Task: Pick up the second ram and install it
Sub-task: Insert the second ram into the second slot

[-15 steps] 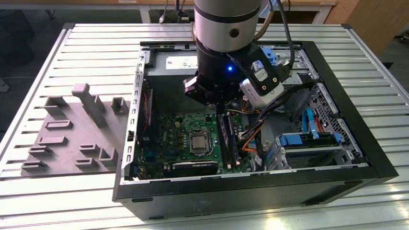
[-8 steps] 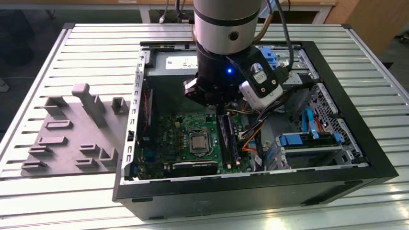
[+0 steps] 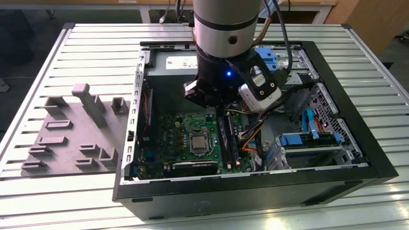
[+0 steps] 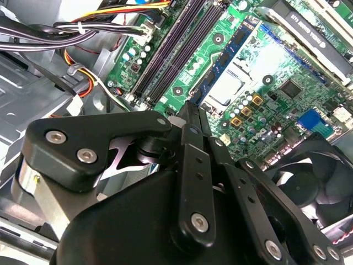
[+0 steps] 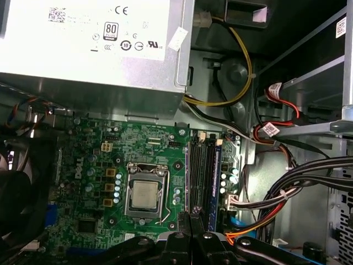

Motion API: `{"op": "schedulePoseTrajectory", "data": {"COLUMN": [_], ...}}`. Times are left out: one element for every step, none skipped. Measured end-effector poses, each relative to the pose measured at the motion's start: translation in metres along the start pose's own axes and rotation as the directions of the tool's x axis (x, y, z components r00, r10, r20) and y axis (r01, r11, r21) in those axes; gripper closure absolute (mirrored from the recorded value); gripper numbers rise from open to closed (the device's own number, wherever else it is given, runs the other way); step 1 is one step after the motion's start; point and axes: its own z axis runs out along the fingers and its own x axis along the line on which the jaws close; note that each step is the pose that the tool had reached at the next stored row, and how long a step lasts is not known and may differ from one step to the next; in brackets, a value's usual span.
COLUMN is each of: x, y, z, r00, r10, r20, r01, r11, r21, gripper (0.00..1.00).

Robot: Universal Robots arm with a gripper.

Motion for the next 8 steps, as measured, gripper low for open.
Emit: {"op": "schedulePoseTrajectory", "data": {"x": [0.0001,0.0001,0.0001,0.0002,0.0002,0.0003,0.0003,0.0003], "y": [0.0,-0.0001,-0.0001,-0.0002,-0.0002,-0.0002,-0.0003,-0.0003], "z": [0.0007,0.0014,0.002,0.0026,0.0031,0.0036,0.0041,0.0045], "r00": [1.0,1.0,1.0,1.0,1.0,1.0,1.0,1.0], "r10": [0.001,0.002,0.002,0.003,0.004,0.004,0.005,0.006], "r20": [0.0,0.0001,0.0001,0.0001,0.0001,0.0001,0.0002,0.0002], "r01": [-0.001,-0.002,-0.002,-0.003,-0.004,-0.004,-0.005,-0.006], "r11": [1.0,1.0,1.0,1.0,1.0,1.0,1.0,1.0], "r21": [0.0003,0.0006,0.0009,0.0012,0.0016,0.0018,0.0019,0.0021], "gripper": [0.88,0.88,0.88,0.88,0.88,0.88,0.88,0.88]}}
